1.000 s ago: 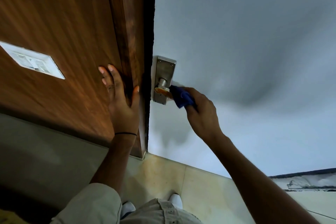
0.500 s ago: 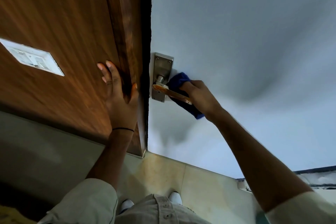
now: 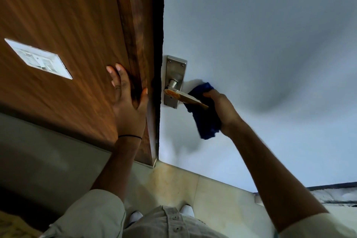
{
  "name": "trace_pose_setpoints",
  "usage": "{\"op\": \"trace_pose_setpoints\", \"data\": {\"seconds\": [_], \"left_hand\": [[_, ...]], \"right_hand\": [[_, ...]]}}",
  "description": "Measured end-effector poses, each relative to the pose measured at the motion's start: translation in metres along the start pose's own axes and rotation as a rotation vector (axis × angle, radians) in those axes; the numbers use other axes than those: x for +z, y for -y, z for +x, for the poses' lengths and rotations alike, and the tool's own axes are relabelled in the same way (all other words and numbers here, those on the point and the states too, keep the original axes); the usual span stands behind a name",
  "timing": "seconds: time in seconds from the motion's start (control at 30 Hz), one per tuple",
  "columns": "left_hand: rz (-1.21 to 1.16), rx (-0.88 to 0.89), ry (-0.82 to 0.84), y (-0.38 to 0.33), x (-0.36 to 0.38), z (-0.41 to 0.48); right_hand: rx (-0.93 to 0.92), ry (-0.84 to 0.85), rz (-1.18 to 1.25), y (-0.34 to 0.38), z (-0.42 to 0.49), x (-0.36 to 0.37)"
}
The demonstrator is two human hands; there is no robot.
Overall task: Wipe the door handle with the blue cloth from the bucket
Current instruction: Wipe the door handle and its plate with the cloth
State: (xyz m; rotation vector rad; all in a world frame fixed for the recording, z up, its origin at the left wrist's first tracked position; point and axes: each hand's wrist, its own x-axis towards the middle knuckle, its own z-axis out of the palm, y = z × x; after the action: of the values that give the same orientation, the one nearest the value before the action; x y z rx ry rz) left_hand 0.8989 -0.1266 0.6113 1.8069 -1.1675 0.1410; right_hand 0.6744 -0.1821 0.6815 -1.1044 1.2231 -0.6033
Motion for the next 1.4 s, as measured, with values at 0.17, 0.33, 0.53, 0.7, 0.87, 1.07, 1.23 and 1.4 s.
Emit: {"op": "trace_pose_setpoints", "data": {"seconds": [0.17,0.33,0.53,0.7,0.87,1.07,1.23,1.4], "left_hand": [[-0.011,-0.007,-0.003,-0.006,-0.005,-0.001],[-0.08,-0.029,-0.007,-0.012,-0.006,-0.002],[-0.071,-0.001,-0.024,-0.015,-0.005,0.001],[-0.089,-0.028,-0.034,-0.019,-0.004,-0.003],[-0.071,-0.012,-0.048,-0.015,0.001,-0.002],[-0.101,-0.005,-0.039,-0.013,0.003,-0.001],[-0.101,-0.029,-0.029,-0.016,0.001,-0.002],[-0.067,-0.045,-0.023,-0.01,-0.001,-0.001]], "right_hand": [[0.157,0.019,0.687,-0.019,-0.005,0.007],[0.141,-0.05,1.053,-0.045,-0.024,0.0],[0.052,-0.097,0.978,-0.052,-0.028,0.02],[0.012,-0.047,0.908,-0.061,-0.026,0.021],[0.045,0.046,0.908,-0.056,-0.028,0.017],[0.078,0.077,0.926,-0.048,-0.009,0.041],[0.073,0.114,0.941,-0.055,-0.024,0.028],[0.025,0.103,0.91,-0.053,-0.009,0.047]]}}
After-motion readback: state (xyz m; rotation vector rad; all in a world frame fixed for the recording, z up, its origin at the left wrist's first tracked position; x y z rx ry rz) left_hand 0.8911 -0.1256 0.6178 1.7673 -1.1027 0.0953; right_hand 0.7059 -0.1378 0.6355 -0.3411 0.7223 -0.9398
